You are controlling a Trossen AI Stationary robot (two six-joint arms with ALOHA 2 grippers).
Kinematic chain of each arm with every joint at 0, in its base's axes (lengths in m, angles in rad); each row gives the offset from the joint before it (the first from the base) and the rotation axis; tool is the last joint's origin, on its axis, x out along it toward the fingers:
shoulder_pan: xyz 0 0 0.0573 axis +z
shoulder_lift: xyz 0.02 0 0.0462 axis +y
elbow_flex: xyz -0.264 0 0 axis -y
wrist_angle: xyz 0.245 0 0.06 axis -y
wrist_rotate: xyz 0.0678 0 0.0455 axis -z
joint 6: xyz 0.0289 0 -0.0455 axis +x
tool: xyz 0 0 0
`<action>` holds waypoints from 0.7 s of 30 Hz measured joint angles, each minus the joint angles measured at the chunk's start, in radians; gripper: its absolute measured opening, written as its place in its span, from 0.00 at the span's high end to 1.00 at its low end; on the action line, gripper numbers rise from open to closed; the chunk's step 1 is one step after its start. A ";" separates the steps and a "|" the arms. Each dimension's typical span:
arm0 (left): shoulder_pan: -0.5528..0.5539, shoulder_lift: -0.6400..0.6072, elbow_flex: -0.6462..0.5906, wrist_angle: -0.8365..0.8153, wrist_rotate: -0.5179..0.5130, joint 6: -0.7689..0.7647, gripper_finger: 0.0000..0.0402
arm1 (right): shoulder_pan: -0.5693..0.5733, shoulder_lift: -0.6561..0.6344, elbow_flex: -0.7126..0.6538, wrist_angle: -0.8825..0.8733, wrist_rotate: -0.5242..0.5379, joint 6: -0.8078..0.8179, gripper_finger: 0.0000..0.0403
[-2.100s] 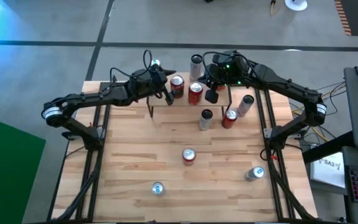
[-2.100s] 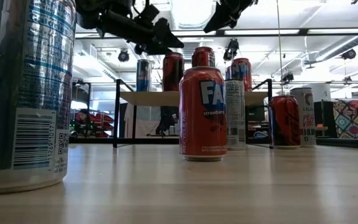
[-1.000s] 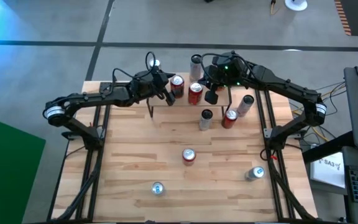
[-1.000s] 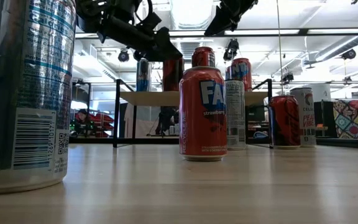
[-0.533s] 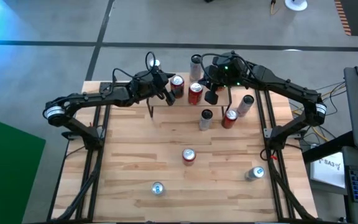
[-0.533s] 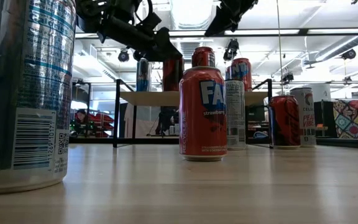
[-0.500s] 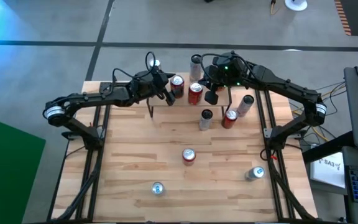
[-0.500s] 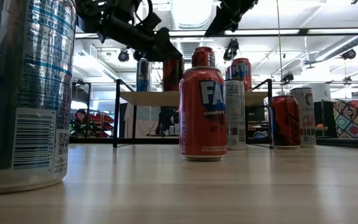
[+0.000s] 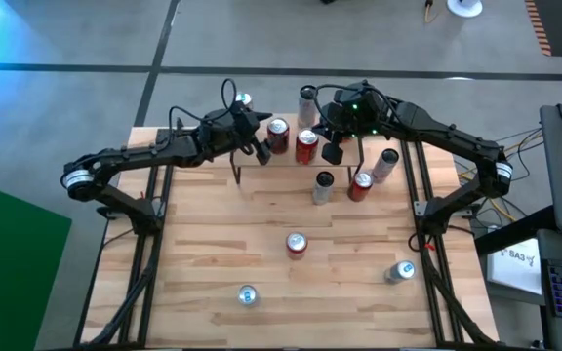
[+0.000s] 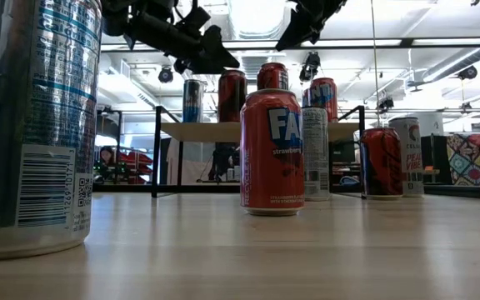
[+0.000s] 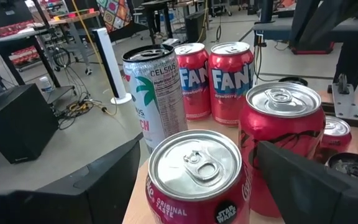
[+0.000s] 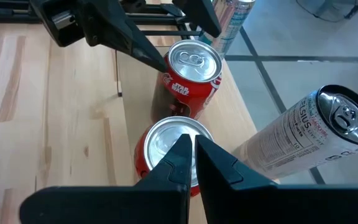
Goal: Place canned beverage on shelf
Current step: Adjust the red soda can on the shelf
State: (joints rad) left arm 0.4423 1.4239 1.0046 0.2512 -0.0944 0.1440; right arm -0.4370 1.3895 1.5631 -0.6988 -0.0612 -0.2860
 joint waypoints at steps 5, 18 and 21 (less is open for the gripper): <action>0.000 -0.012 0.001 -0.014 0.000 0.031 0.23 | 0.000 -0.004 0.000 0.001 0.001 -0.004 0.97; -0.040 -0.234 -0.005 -0.266 0.122 0.079 0.23 | 0.001 -0.009 -0.007 0.072 -0.096 0.013 0.97; -0.076 -0.262 -0.022 -0.311 0.132 0.083 0.23 | 0.001 0.018 -0.007 0.116 -0.096 0.015 0.97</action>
State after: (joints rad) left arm 0.3659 1.1616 0.9828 -0.0602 0.0378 0.2268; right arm -0.4364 1.4073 1.5562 -0.5830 -0.1572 -0.2708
